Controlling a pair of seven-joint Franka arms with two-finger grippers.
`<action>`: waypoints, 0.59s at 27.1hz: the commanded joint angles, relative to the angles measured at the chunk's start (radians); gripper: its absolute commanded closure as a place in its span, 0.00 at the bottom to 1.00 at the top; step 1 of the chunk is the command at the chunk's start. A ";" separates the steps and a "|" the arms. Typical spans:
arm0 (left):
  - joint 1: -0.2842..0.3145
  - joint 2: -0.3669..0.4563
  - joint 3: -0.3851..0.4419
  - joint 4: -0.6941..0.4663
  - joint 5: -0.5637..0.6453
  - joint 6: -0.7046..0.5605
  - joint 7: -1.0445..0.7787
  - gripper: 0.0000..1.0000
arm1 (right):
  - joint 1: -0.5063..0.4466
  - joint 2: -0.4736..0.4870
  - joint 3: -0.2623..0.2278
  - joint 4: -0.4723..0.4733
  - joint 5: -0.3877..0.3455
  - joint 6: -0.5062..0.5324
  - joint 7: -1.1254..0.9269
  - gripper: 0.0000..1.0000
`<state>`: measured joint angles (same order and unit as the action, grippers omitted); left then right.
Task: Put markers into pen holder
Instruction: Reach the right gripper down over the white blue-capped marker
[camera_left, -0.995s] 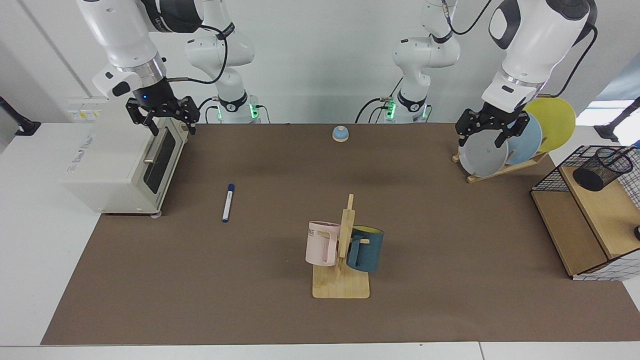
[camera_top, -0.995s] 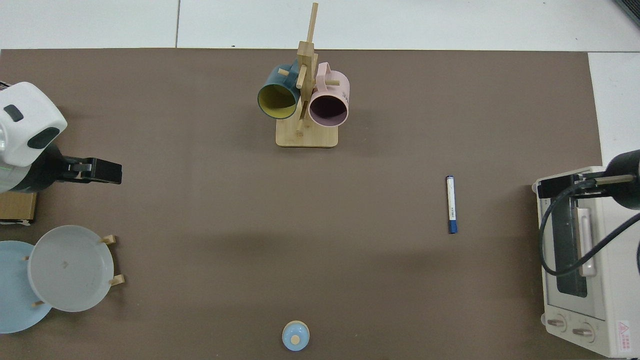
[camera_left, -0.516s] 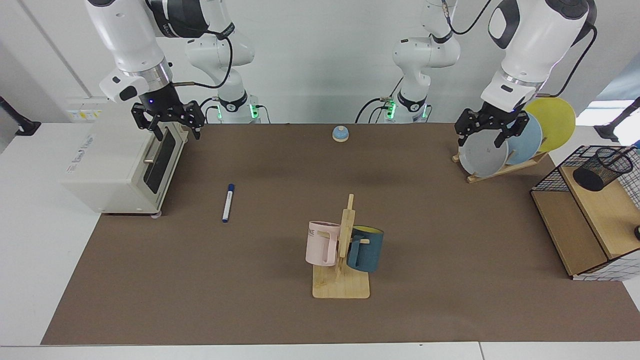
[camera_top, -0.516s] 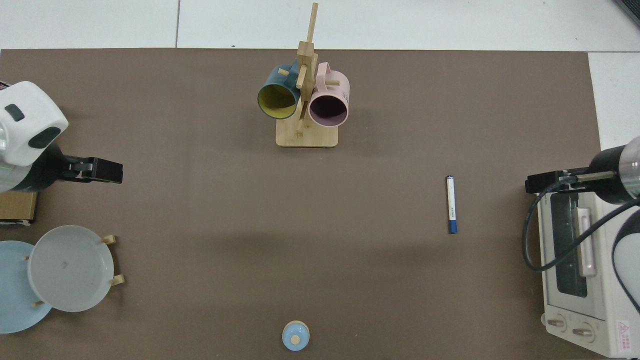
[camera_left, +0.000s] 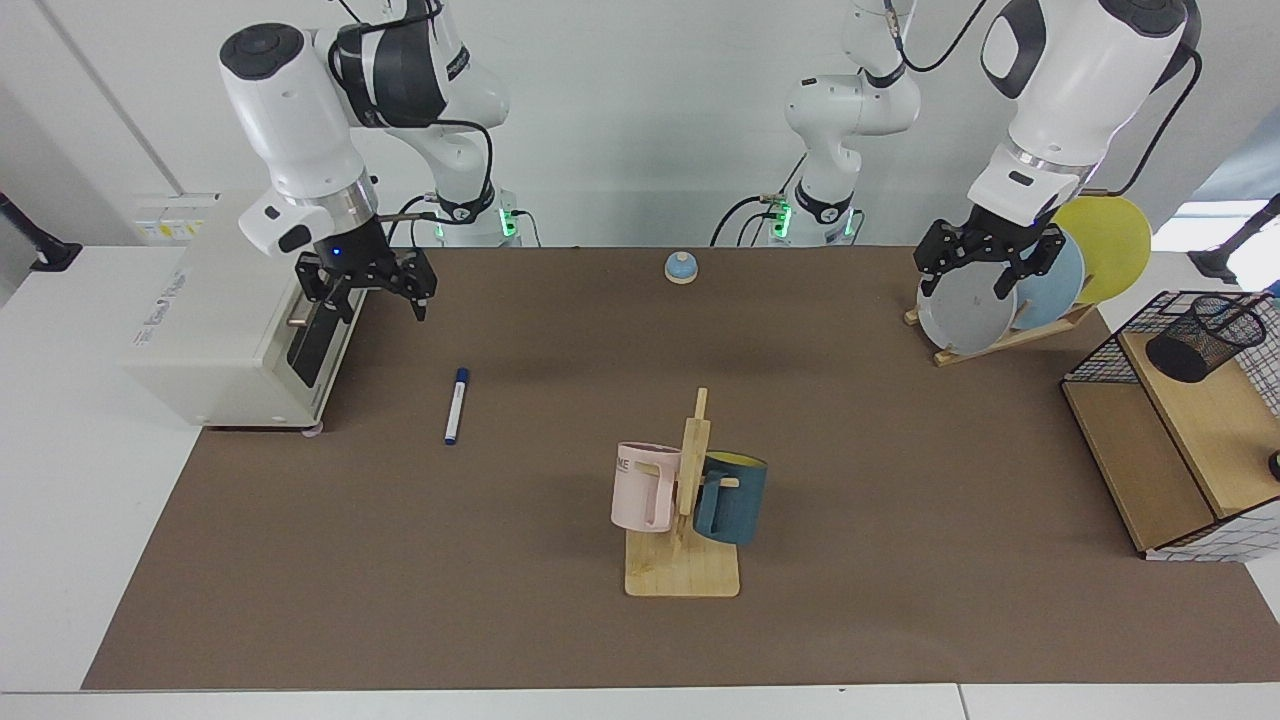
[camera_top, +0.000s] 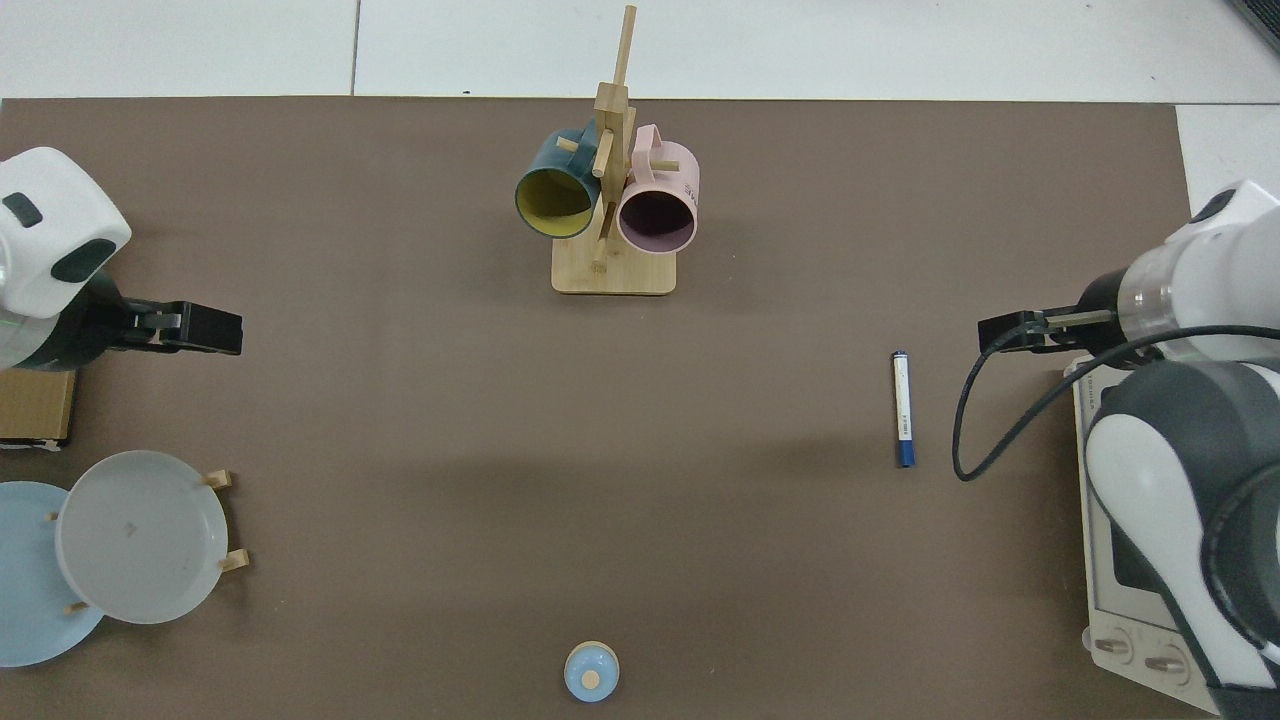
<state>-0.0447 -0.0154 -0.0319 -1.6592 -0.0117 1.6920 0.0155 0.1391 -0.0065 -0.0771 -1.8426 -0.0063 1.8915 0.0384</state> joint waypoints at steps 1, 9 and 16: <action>-0.012 0.005 0.010 0.010 0.007 -0.014 -0.009 0.00 | -0.003 0.072 0.000 -0.026 -0.003 0.086 0.020 0.01; -0.011 0.000 0.012 -0.017 0.007 -0.002 -0.005 0.00 | 0.031 0.190 0.002 -0.076 -0.001 0.227 0.064 0.01; -0.011 0.000 0.012 -0.028 0.007 0.000 0.006 0.00 | 0.027 0.246 0.002 -0.165 -0.001 0.331 0.087 0.01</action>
<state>-0.0447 -0.0111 -0.0307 -1.6730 -0.0117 1.6917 0.0158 0.1734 0.2237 -0.0755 -1.9431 -0.0059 2.1478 0.0994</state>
